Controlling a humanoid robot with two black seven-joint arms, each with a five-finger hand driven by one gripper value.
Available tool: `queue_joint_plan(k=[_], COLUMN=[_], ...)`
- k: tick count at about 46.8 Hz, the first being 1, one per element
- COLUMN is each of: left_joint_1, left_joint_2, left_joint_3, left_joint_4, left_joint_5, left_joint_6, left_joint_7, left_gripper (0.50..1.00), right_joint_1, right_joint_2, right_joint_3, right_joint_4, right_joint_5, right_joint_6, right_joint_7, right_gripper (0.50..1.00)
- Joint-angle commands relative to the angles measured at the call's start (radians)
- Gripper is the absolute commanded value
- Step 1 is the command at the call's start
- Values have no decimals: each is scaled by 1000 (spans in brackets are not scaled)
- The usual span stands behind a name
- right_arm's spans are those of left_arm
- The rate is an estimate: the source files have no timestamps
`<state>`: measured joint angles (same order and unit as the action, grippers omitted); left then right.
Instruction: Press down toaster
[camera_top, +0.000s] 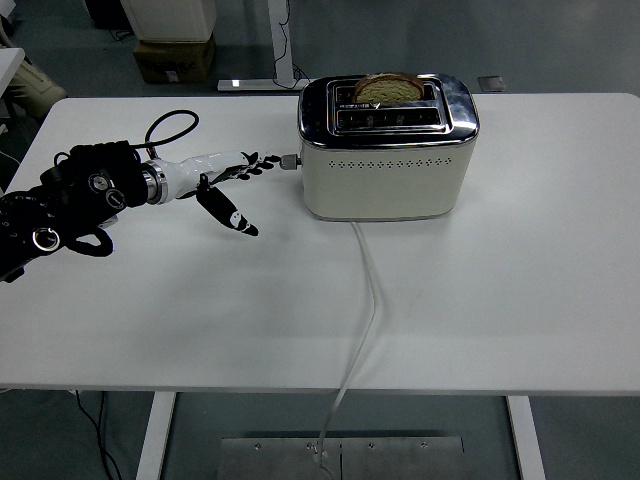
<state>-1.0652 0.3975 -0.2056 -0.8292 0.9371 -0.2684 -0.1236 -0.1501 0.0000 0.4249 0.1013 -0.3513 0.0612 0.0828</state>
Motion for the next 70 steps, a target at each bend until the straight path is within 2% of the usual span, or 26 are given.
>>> queue_joint_plan(k=[1, 19, 28, 32, 40, 47, 53, 59, 60, 64, 70], left_joint_1=[5, 34, 33, 2, -120, -163, -139, -81, -53, -6, 67], left_joint_2=[-3, -26, -13, 29, 107, 126, 115, 112, 110, 109, 72], left_joint_3=[0, 0, -6, -14, -29, -84, -149, -184, -201, -218, -248], left_joint_4=[10, 35, 55, 55, 53, 55, 55, 58, 62, 85, 143], left_joint_5=[0, -20, -107, -171, -359, -547, -699, -862, -947, -1035, -1087], left_joint_6=[0, 15, 15, 15, 11, 12, 18, 61, 83, 84, 84], left_joint_7=[-5, -5, -5, -5, -5, -7, -7, -7, -7, -8, -53], left_gripper=[1000, 1000, 1000, 1000, 1000, 1000, 1000, 1000, 1000, 1000, 1000], right_joint_1=[-3, -12, -12, -12, -11, -11, -9, -9, -9, -9, -9], right_joint_2=[0, 0, 0, 0, 0, 0, 0, 0, 0, 0, 0], right_joint_3=[0, 0, 0, 2, 0, 0, 0, 0, 0, 0, 0], right_joint_4=[0, 0, 0, 0, 0, 1, 1, 1, 1, 1, 1], right_joint_5=[0, 0, 0, 0, 0, 0, 0, 0, 0, 0, 0], right_joint_6=[0, 0, 0, 0, 0, 2, 2, 2, 2, 2, 2], right_joint_7=[0, 0, 0, 0, 0, 0, 0, 0, 0, 0, 0], right_gripper=[1000, 1000, 998, 998, 998, 1000, 1000, 998, 1000, 1000, 1000])
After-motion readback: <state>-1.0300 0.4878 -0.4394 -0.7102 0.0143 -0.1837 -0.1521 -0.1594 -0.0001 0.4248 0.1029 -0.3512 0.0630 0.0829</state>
